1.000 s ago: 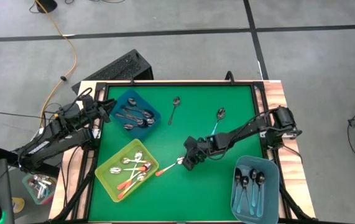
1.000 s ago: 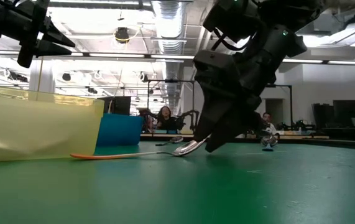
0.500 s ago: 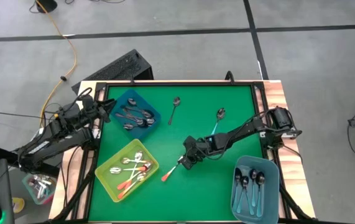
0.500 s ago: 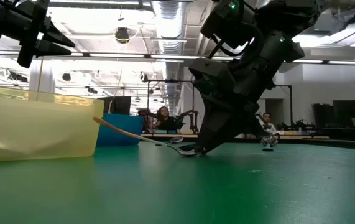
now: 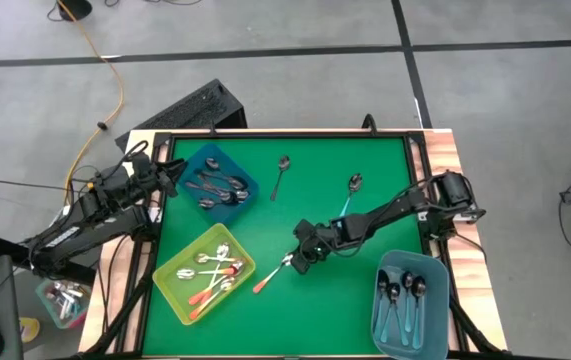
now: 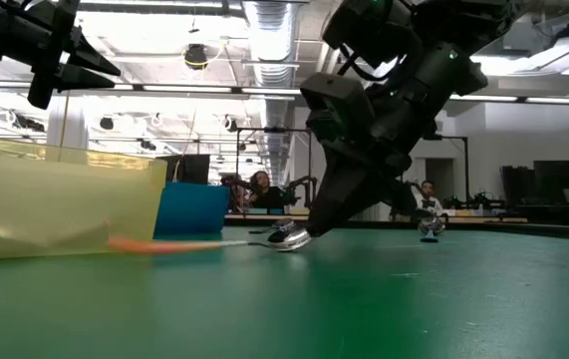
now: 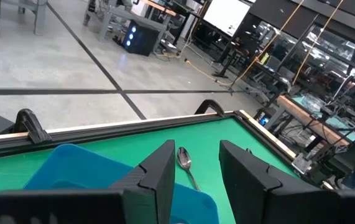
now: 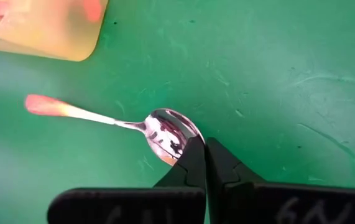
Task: Sort silverware by color (type)
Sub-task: Put the orange spoon into the green bin
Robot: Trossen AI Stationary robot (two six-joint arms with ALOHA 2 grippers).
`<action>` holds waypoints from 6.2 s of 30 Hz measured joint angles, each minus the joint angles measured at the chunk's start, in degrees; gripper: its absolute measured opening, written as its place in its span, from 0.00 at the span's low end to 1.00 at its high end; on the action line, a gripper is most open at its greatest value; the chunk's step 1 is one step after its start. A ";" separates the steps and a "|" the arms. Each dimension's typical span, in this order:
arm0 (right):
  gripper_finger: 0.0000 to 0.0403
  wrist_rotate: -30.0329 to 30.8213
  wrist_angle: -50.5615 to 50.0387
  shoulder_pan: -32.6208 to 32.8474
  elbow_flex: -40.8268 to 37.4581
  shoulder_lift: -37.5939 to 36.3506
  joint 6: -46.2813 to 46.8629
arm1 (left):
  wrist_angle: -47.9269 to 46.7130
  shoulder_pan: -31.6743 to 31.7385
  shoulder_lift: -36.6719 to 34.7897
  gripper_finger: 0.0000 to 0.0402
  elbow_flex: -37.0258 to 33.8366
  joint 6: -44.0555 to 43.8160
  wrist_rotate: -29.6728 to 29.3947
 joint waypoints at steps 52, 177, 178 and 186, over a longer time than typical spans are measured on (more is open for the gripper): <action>0.00 5.40 -12.15 -1.18 41.17 3.87 -24.79 | -0.14 0.01 0.00 0.27 -0.02 -1.68 0.14; 0.00 4.37 18.31 -3.25 37.19 21.92 -48.41 | -0.02 0.07 0.02 0.27 -0.02 -2.22 -2.97; 0.00 4.30 18.04 -3.25 37.26 21.93 -48.40 | -0.01 0.05 0.02 0.27 -0.02 -2.22 -2.99; 0.00 3.64 17.02 -2.19 37.84 21.96 -47.95 | -0.02 0.07 0.02 0.27 -0.02 -2.29 -2.99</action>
